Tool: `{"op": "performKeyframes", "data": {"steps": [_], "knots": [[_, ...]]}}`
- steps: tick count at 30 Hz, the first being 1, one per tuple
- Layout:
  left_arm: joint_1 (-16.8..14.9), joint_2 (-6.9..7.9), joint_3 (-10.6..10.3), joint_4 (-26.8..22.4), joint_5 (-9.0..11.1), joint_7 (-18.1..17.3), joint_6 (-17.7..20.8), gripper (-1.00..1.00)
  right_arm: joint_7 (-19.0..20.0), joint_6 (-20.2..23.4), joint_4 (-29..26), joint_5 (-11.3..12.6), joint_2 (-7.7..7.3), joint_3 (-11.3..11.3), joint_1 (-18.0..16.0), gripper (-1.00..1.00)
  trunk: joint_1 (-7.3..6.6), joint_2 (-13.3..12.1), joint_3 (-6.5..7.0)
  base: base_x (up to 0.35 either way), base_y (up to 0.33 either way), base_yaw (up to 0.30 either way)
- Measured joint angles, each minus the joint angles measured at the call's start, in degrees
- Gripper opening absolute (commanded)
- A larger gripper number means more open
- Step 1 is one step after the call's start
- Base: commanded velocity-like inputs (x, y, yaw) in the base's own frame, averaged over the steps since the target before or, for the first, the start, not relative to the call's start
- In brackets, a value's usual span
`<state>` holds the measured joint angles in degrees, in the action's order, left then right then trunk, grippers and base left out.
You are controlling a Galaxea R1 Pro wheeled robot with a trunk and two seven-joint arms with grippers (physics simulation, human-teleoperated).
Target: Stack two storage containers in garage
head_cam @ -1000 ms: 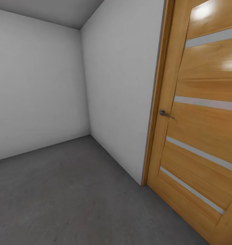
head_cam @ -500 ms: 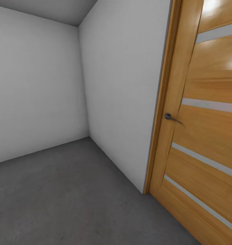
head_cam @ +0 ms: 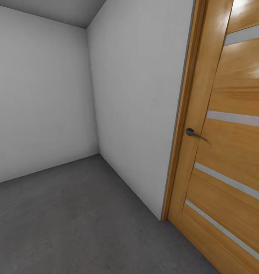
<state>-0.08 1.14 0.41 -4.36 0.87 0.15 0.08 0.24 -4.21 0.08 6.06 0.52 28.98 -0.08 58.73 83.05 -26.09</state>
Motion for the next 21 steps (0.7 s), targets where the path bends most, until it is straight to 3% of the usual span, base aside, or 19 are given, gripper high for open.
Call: {"op": "performKeyframes", "data": {"steps": [10, 21], "knots": [[0.00, -0.05, 0.00, -0.02, 0.00, 0.08, 0.00, 1.00, -0.02, -0.03, 0.00, 0.02, -0.01, -0.06, 0.00, 1.00, 0.00, 0.00, 0.00, 0.000, 0.000, -0.021], [0.00, -0.09, 0.00, -0.02, 0.00, 0.15, 0.00, 1.00, -0.04, 0.00, 0.00, 0.10, 0.00, -0.09, 0.00, 1.00, 0.00, 0.00, 0.00, 0.000, 0.000, -0.248]]}}
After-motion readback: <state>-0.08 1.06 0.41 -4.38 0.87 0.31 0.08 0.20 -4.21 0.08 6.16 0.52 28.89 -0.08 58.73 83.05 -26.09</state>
